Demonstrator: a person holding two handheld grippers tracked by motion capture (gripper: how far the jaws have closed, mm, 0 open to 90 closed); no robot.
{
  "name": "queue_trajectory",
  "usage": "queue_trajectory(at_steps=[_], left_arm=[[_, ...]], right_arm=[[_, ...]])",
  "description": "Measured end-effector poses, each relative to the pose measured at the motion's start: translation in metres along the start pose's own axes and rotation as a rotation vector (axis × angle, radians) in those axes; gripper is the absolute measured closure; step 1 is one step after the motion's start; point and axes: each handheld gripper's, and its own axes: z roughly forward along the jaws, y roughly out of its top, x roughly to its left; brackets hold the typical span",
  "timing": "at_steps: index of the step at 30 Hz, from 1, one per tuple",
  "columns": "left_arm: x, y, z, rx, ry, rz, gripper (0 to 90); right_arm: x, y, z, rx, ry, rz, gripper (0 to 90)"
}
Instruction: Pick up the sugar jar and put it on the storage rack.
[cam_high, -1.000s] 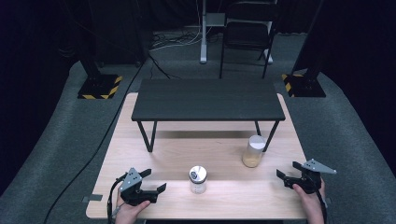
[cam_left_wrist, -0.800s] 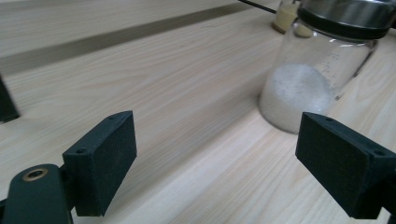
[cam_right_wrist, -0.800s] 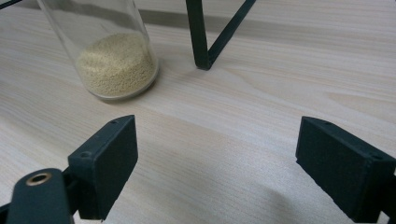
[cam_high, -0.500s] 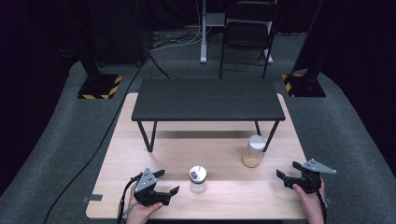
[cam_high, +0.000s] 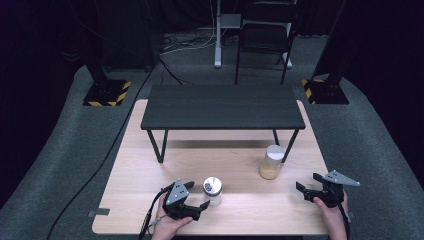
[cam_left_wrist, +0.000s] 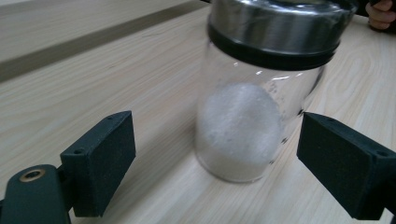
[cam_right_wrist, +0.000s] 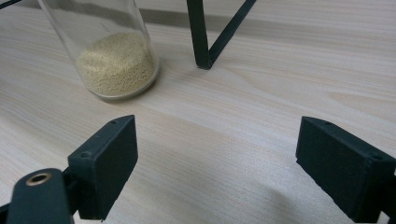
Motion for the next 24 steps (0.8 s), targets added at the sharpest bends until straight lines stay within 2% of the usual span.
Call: queue_trajectory(at_steps=[7, 14, 17, 20, 24], left_arm=[[-0.006, 0.003, 0.017, 0.0, -0.018, 0.0, 11.8], [-0.012, 0.006, 0.027, -0.001, -0.011, 0.004, 13.8], [-0.014, 0.008, 0.03, 0.005, -0.008, 0.002, 19.9], [-0.019, 0.01, 0.032, 0.015, 0.008, 0.028, 30.0], [-0.02, 0.01, 0.032, 0.013, 0.012, 0.037, 30.6]], right_arm=[[0.0, 0.0, 0.0, 0.0, 0.003, 0.0, 11.8], [0.0, 0.0, 0.0, 0.001, 0.004, -0.003, 11.8], [0.0, 0.0, 0.0, 0.002, 0.002, -0.004, 11.8], [0.0, 0.0, 0.0, 0.001, 0.002, -0.004, 11.8], [0.0, 0.0, 0.0, 0.001, 0.001, -0.004, 11.8]])
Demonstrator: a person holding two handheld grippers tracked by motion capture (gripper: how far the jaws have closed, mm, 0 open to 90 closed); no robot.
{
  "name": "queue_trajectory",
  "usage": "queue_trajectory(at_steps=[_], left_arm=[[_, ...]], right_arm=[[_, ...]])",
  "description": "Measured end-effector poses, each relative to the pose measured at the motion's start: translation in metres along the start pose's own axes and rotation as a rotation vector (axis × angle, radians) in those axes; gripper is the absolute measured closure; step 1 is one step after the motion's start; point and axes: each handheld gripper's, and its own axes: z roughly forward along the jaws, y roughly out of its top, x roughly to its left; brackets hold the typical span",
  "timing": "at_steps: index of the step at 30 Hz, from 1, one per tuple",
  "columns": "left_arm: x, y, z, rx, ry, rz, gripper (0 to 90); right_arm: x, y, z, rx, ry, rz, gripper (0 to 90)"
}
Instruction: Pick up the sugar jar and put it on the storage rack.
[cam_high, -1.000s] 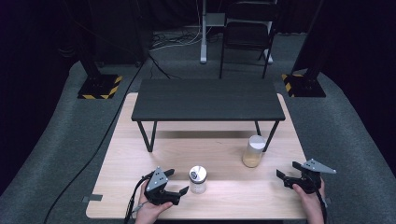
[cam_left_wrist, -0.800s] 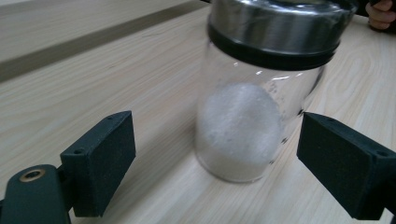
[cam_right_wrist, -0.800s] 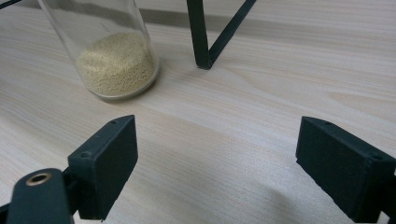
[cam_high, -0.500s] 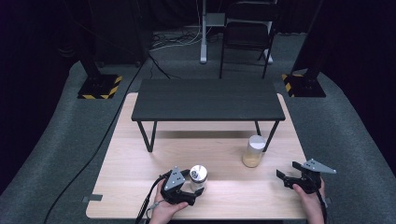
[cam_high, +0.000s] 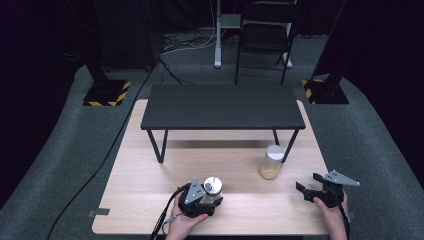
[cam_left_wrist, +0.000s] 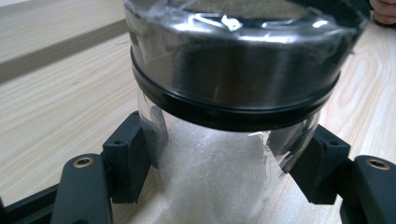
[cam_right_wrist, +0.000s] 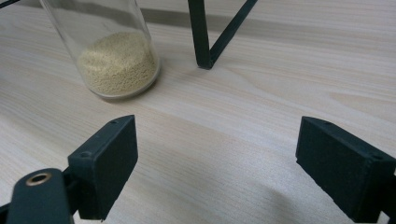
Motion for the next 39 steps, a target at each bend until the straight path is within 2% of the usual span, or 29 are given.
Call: queue_trajectory(at_steps=[6, 12, 22, 26, 27, 31, 36, 37, 39], left_arm=[[0.001, 0.001, -0.002, 0.005, -0.007, -0.009, 30.8], [0.003, 0.004, -0.009, -0.02, -0.001, -0.023, 30.8], [0.006, 0.016, -0.031, -0.071, 0.058, -0.049, 30.9], [0.005, 0.025, -0.036, -0.094, 0.103, -0.06, 30.9], [0.006, 0.03, -0.037, -0.115, 0.115, -0.076, 30.9], [0.008, 0.039, -0.037, -0.14, 0.135, -0.085, 30.9], [0.013, 0.062, -0.038, -0.164, 0.16, -0.089, 30.9], [0.015, 0.073, -0.039, -0.167, 0.171, -0.089, 30.9], [0.016, 0.078, -0.039, -0.17, 0.175, -0.09, 30.9]], right_arm=[[0.0, 0.0, 0.0, 0.0, 0.0, 0.0, 11.8], [0.0, 0.0, 0.0, 0.0, 0.001, -0.001, 11.8], [0.0, 0.0, 0.0, 0.002, 0.001, -0.001, 11.8], [0.0, 0.0, 0.0, 0.0, 0.002, 0.001, 11.8], [0.001, 0.0, 0.0, -0.001, 0.001, 0.0, 11.8], [0.0, 0.0, 0.0, 0.0, 0.002, 0.001, 11.8], [0.0, 0.0, 0.0, 0.0, 0.003, 0.002, 11.8], [0.0, 0.0, 0.0, 0.0, 0.004, 0.002, 11.8], [0.0, 0.0, 0.0, -0.001, 0.004, 0.003, 11.8]])
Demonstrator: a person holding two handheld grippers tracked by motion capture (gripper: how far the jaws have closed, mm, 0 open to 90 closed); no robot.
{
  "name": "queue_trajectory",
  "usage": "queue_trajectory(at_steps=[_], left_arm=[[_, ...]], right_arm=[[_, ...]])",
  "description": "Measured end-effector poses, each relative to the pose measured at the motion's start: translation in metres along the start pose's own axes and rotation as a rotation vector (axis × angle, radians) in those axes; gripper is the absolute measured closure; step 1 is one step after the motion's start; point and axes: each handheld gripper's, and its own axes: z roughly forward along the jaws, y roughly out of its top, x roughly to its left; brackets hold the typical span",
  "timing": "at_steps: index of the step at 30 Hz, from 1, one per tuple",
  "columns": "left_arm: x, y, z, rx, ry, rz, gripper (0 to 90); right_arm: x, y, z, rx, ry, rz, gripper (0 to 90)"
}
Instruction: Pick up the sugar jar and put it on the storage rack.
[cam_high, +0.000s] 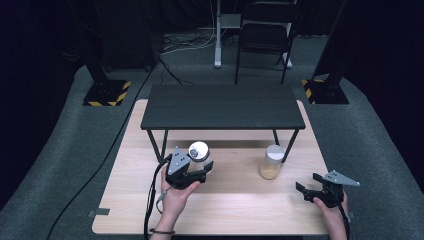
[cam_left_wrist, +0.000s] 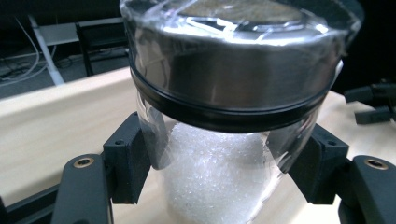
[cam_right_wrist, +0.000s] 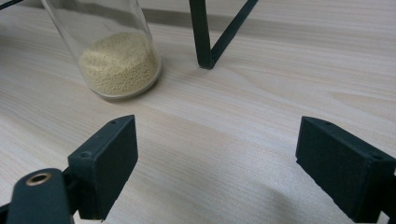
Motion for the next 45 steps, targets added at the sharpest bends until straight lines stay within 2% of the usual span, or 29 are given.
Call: queue_trajectory(at_steps=[1, 2, 9, 15, 19, 21, 24, 25, 30, 31, 35, 42, 45], left_arm=[[0.002, 0.01, 0.001, -0.008, 0.009, -0.002, 30.9], [0.002, 0.01, 0.001, -0.008, 0.009, -0.002, 30.9], [0.01, 0.037, 0.002, -0.053, 0.017, -0.033, 30.9], [0.013, 0.058, 0.002, -0.087, 0.027, -0.03, 30.9], [0.016, 0.074, 0.006, -0.091, 0.031, -0.034, 30.9], [0.012, 0.083, 0.01, -0.083, 0.063, -0.016, 31.0], [0.012, 0.094, 0.018, -0.073, 0.085, -0.015, 30.9], [0.011, 0.101, 0.024, -0.062, 0.108, -0.019, 30.9], [0.013, 0.112, 0.037, -0.04, 0.145, -0.044, 30.9], [0.014, 0.118, 0.044, -0.02, 0.164, -0.053, 30.9], [0.014, 0.126, 0.054, 0.01, 0.192, -0.047, 30.9], [0.016, 0.133, 0.069, 0.041, 0.217, -0.064, 30.9], [0.015, 0.138, 0.072, 0.061, 0.22, -0.047, 30.9]], right_arm=[[0.0, 0.0, 0.0, 0.0, 0.001, 0.001, 11.8], [0.0, 0.0, 0.0, 0.001, 0.001, 0.001, 11.8], [-0.001, 0.0, 0.0, 0.001, 0.003, 0.002, 11.8], [-0.001, 0.0, 0.0, 0.002, 0.002, 0.003, 11.8], [-0.001, 0.0, 0.0, 0.002, 0.002, 0.003, 11.8], [-0.001, 0.001, 0.0, 0.003, 0.004, 0.005, 11.8], [-0.001, 0.0, 0.0, 0.002, 0.004, 0.005, 11.8], [-0.001, 0.001, 0.0, 0.003, 0.005, 0.004, 11.8], [-0.001, 0.001, 0.0, 0.005, 0.006, 0.004, 11.8], [-0.001, 0.001, 0.0, 0.004, 0.005, 0.005, 11.8], [-0.001, 0.001, 0.0, 0.003, 0.006, 0.004, 11.8], [-0.001, 0.001, 0.0, 0.005, 0.009, 0.003, 11.8], [-0.001, 0.001, 0.0, 0.006, 0.009, 0.003, 11.8]])
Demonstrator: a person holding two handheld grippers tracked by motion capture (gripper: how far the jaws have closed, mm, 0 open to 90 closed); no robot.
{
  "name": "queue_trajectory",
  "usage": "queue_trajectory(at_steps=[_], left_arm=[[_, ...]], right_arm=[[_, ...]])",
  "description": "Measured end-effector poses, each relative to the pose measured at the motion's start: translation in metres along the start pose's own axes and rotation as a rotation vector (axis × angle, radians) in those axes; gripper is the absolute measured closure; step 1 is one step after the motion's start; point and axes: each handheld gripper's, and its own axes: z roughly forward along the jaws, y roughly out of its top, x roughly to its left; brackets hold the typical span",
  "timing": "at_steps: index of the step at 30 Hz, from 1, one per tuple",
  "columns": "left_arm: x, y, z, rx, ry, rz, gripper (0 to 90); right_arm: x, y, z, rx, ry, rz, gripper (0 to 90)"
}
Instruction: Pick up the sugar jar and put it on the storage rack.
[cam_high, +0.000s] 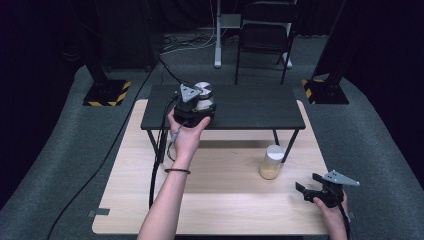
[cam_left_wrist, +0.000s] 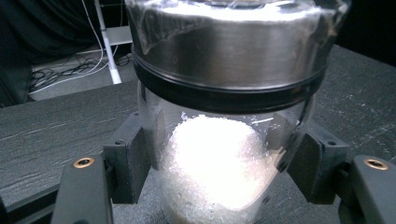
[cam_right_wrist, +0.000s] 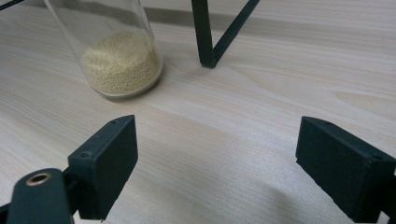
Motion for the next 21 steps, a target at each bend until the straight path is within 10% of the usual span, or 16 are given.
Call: queue_trajectory(at_steps=[10, 21], left_arm=[[0.006, -0.005, -0.017, -0.01, -0.03, 0.017, 20.5], [0.016, -0.057, -0.054, -0.049, -0.097, 0.079, 17.3]], right_arm=[[0.001, 0.0, 0.0, 0.002, -0.003, -0.004, 11.8], [0.001, 0.0, 0.0, 0.003, -0.004, -0.006, 11.8]])
